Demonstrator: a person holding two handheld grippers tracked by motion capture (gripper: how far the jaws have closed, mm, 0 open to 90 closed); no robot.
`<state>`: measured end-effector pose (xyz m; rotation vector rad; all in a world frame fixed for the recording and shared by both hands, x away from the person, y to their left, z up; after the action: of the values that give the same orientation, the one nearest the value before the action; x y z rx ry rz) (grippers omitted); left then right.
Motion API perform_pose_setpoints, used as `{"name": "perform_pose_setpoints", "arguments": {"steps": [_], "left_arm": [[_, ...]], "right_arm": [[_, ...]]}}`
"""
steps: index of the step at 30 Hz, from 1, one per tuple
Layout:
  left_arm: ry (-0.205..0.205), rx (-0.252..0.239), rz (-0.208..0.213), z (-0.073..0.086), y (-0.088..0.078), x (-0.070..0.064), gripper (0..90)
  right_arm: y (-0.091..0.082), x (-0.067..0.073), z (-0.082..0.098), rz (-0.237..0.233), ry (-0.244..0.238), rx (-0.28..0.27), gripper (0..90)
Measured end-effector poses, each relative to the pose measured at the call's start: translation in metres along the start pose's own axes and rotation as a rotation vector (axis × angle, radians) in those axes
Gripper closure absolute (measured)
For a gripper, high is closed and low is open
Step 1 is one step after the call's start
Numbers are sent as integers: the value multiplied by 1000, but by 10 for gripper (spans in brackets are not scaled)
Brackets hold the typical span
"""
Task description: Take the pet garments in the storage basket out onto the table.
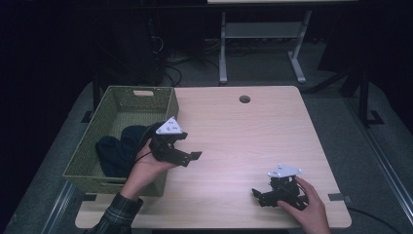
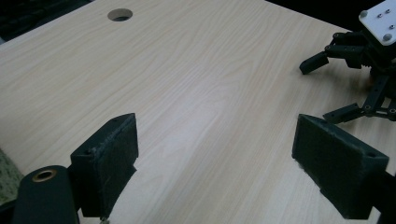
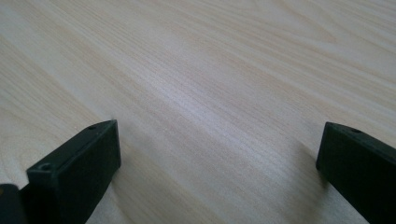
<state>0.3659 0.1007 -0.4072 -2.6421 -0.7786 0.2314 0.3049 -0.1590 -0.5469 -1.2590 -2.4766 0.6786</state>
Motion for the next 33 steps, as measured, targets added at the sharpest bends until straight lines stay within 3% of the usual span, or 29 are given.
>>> {"name": "perform_pose_setpoints", "arguments": {"steps": [21, 33], "left_arm": [[-19, 7, -56, 5, -25, 25, 142], [-26, 5, -112, 7, -44, 44, 142]], "right_arm": [[0, 0, 0, 0, 0, 0, 0], [0, 0, 0, 0, 1, 0, 0]]}}
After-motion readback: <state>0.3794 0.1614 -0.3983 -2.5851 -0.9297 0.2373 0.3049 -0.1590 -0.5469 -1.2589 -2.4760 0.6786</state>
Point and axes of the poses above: each handheld gripper's, and its own axes: y roughly forward along the jaws, z roughly out of its underside, x roughly to its left, the point moved 9 cm from there along y, roughly forward along the jaws, and after that the axes turned 14 degrees about -x, right-handed, at the moved point
